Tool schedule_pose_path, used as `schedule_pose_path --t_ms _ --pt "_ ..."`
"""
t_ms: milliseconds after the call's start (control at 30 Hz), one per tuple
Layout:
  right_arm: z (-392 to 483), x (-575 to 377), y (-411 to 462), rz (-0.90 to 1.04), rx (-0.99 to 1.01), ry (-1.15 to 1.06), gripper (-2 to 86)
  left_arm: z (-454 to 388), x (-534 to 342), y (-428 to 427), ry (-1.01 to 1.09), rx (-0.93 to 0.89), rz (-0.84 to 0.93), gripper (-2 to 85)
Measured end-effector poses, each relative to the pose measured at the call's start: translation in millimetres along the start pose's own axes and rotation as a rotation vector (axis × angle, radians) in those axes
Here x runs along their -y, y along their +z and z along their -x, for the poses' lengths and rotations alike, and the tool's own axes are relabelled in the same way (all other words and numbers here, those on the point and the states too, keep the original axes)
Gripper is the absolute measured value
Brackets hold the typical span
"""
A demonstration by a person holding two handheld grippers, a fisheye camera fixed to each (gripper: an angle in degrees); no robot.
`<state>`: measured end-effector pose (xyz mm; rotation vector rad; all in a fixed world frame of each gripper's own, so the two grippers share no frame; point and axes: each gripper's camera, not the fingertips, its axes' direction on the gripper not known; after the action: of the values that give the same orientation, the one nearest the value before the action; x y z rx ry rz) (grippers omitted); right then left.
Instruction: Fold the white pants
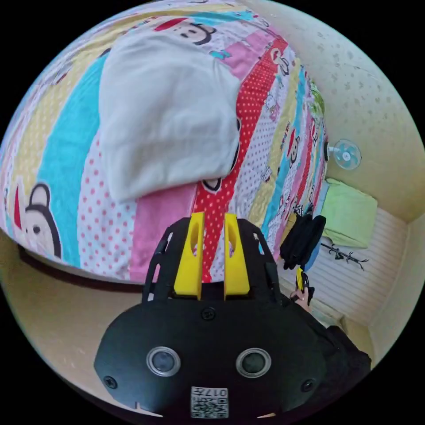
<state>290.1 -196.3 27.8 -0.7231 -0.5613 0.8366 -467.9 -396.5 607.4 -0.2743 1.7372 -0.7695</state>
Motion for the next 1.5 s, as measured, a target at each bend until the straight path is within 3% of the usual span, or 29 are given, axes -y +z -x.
schedule_pose_path --t_ms 167,233,400,467,567,667,800,900,967,1133,1200,1267,1367,1400,1433,1467,1500 --pt "-39 -82 -51 -0.001 0.033 0.054 0.1 -63 94 1 0.075 0.204 -0.059 13.3" --pt "-56 -109 -82 -0.066 0.047 0.107 0.1 -73 127 31 0.035 0.217 0.032 13.6" --pt "-100 -176 -148 -0.160 -0.061 0.312 0.1 -108 135 57 0.034 0.354 0.040 9.6" --pt "-113 -197 -165 -0.173 -0.123 0.412 0.1 -121 121 54 0.142 0.369 0.036 6.5" --pt "-119 -196 -171 -0.185 -0.069 0.449 0.2 -103 71 28 0.163 0.228 -0.011 2.5" --pt "-114 -163 -151 -0.142 0.110 0.381 0.2 -46 1 1 0.022 0.152 -0.034 0.6" --pt "-78 -105 -102 -0.037 0.313 0.211 0.2 68 -121 -22 -0.415 0.356 0.019 -0.6" --pt "-29 -67 -57 0.070 0.455 0.053 0.2 121 -193 -51 -0.617 0.130 -0.053 -0.4" --pt "9 -51 -25 0.186 0.513 -0.066 0.2 119 -206 -76 -0.580 -0.026 -0.192 0.5" --pt "41 -55 25 0.380 0.446 -0.150 0.2 25 -116 -127 -0.232 -0.430 -0.396 13.8" --pt "41 -62 35 0.422 0.429 -0.142 0.3 -27 -75 -142 -0.121 -0.474 -0.439 15.7" --pt "38 -71 36 0.441 0.397 -0.132 0.3 -76 -36 -150 -0.076 -0.438 -0.425 16.5" --pt "33 -79 17 0.401 0.391 -0.143 0.3 -126 24 -123 -0.200 -0.246 -0.200 16.7" --pt "32 -81 12 0.389 0.393 -0.144 0.3 -132 37 -101 -0.240 -0.191 -0.116 12.7" --pt "28 -84 1 0.357 0.399 -0.143 0.3 -130 35 -76 -0.311 -0.191 -0.043 5.1" --pt "24 -89 -11 0.319 0.414 -0.142 0.2 -126 29 -67 -0.364 -0.234 -0.022 4.8" --pt "21 -92 -18 0.297 0.425 -0.141 0.2 -119 12 -56 -0.417 -0.400 -0.034 4.2"
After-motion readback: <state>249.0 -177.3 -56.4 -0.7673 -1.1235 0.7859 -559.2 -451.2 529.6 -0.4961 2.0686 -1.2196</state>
